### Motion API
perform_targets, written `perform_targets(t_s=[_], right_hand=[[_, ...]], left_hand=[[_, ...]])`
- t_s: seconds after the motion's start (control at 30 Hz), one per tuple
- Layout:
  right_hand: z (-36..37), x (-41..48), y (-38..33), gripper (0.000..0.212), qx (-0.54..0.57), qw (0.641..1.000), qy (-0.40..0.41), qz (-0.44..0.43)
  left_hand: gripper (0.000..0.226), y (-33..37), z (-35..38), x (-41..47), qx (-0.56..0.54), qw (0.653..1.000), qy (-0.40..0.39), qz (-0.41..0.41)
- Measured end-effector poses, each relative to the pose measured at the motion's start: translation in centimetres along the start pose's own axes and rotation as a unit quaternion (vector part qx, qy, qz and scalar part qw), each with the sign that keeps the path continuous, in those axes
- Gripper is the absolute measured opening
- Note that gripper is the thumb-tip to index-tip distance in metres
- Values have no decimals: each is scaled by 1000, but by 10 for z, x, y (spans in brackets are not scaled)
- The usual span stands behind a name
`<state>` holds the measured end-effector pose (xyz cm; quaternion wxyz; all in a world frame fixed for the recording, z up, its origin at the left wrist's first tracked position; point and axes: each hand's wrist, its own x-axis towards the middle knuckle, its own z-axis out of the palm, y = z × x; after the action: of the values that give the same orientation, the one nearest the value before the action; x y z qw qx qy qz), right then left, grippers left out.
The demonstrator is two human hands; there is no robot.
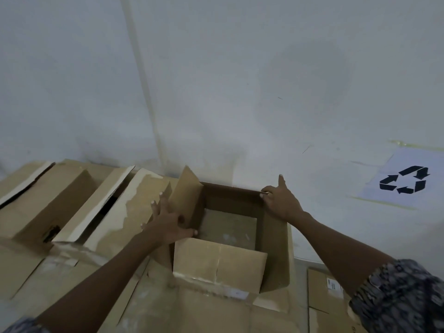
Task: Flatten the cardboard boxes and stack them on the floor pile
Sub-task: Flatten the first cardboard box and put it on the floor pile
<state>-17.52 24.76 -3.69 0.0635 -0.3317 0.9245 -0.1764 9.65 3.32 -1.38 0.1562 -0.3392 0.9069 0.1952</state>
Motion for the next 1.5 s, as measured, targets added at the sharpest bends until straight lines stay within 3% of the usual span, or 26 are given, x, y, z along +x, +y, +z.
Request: perform_targets(t_s=[0.17, 0.3, 0.43, 0.53, 0.7, 0.87, 1.07, 1.17, 1.3, 1.4, 1.5], right_hand=[[2, -16, -20, 28, 18, 999, 6, -39], [8, -43, -46, 47, 40, 999, 13, -33], [20, -70, -67, 70, 93, 995, 23, -2], [28, -88, -68, 71, 99, 995, 15, 10], [34, -105, -60, 67, -23, 999, -17, 29], [21, -90, -57, 69, -169, 985, -1, 32], [17, -53, -65, 98, -398, 916, -48, -19], [23, -35, -66, 92, -399, 915, -63, 8], [15, -15, -58, 58, -294, 952, -78, 36], [6, -10, -50, 46, -176, 982, -37, 55], [5, -8, -48, 39, -170, 984, 29, 55]], left_hand=[[93, -11, 3, -22, -110, 994, -21, 7], [91, -12, 1, -49, -175, 983, -39, 37], [85, -9, 6, -71, -353, 934, -50, 41], [95, -14, 7, -77, -399, 915, -38, 31], [96, -18, 5, -83, -339, 936, -46, 87], [104, -22, 7, -81, -296, 948, -44, 106], [95, -24, 14, -67, -302, 943, -47, 132], [101, -26, 18, -60, -296, 945, -49, 128], [106, -27, 26, -56, -350, 928, -70, 105], [113, -28, 28, -57, -355, 924, -68, 122], [118, -29, 30, -54, -381, 913, -67, 133]])
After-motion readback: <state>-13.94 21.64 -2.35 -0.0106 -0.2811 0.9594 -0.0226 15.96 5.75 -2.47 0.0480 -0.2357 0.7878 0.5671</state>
